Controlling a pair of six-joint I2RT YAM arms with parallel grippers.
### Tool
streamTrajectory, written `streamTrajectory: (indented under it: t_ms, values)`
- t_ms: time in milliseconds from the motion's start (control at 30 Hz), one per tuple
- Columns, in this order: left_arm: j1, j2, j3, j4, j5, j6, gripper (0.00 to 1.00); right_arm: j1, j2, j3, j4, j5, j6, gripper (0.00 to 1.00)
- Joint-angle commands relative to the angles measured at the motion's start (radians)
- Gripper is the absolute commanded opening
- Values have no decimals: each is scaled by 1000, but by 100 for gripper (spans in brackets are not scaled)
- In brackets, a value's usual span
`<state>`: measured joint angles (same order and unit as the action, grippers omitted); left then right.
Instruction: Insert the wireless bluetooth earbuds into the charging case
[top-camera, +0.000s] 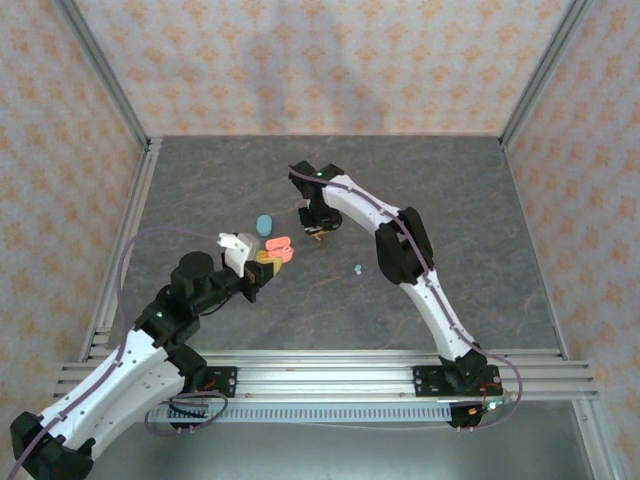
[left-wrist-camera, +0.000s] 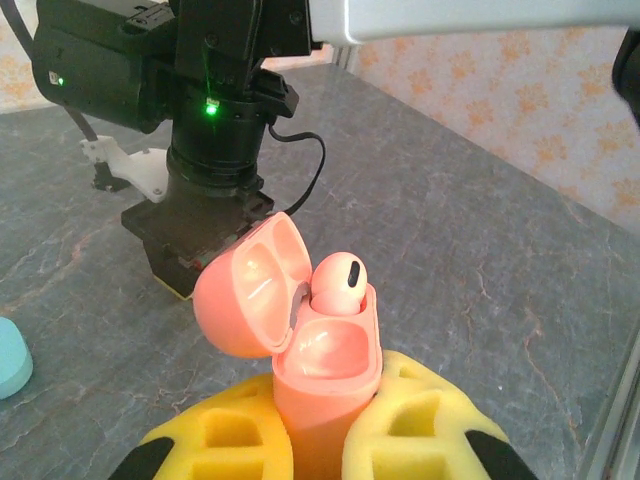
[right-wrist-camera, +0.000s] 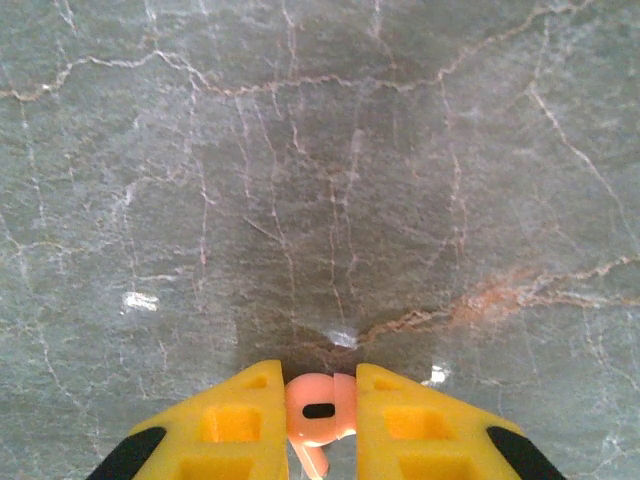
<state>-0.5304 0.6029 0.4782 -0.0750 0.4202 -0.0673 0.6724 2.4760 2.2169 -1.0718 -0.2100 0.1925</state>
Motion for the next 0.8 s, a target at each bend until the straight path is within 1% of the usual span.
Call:
streamTrajectory:
  t_ms: [0, 133, 333, 567, 767]
  values:
    - [-9, -10, -5, 87, 40, 47, 0, 3, -117, -110, 124, 5, 65, 18]
    - [-10, -9, -6, 87, 29, 33, 0, 3, -249, -264, 244, 27, 103, 18]
    - [-9, -9, -21, 136, 25, -13, 0, 3, -460, -488, 447, 50, 149, 18]
    - [-9, -1, -21, 203, 43, -31, 0, 11, -702, -695, 643, 80, 175, 17]
    - [-9, 34, -9, 263, 43, -40, 0, 31, -895, -836, 791, 109, 183, 17]
